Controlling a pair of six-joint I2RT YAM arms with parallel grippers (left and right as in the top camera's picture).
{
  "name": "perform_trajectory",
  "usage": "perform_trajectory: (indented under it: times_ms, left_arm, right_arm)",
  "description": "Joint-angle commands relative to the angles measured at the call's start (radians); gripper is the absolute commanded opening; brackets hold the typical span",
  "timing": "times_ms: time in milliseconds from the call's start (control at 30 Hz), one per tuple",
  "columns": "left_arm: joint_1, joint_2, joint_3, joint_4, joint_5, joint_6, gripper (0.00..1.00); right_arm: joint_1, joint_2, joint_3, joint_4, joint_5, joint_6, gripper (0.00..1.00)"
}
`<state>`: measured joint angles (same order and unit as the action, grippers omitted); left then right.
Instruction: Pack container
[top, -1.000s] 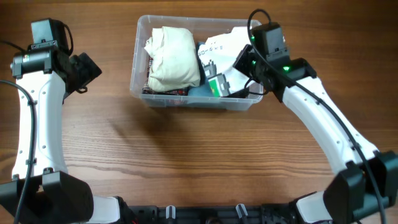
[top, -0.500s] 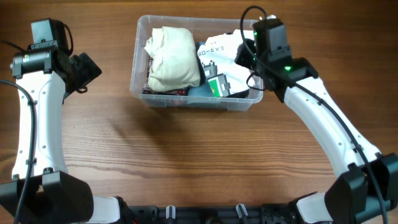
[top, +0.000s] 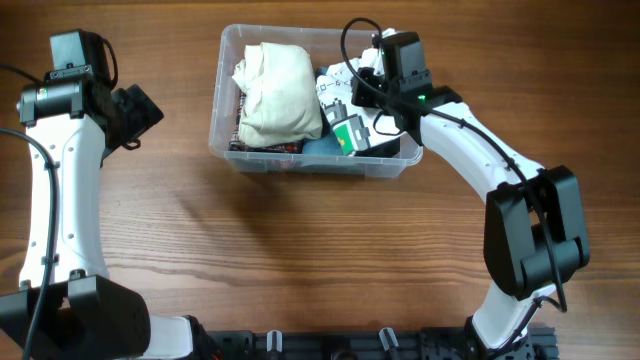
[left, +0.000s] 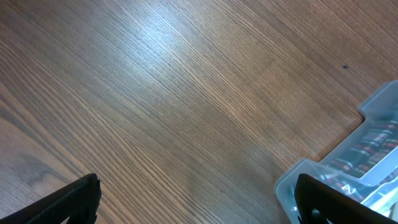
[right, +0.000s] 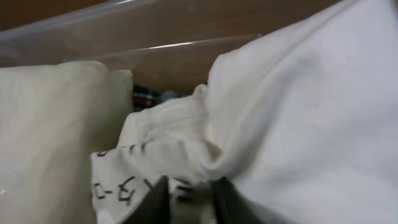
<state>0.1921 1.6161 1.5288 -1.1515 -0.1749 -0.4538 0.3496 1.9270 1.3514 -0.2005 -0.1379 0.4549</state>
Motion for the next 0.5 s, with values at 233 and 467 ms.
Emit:
perform_trajectory:
  times_ms: [233, 467]
  left_arm:
    - [0.005, -0.013, -0.003, 0.002, -0.005, 0.002, 1.00]
    - [0.005, -0.013, -0.003, 0.002, -0.005, 0.002, 1.00]
  right_arm:
    - [0.075, -0.492, -0.011, -0.224, -0.021, -0.126, 0.59]
    - [0.224, -0.836, -0.011, -0.471, -0.237, -0.216, 1.00]
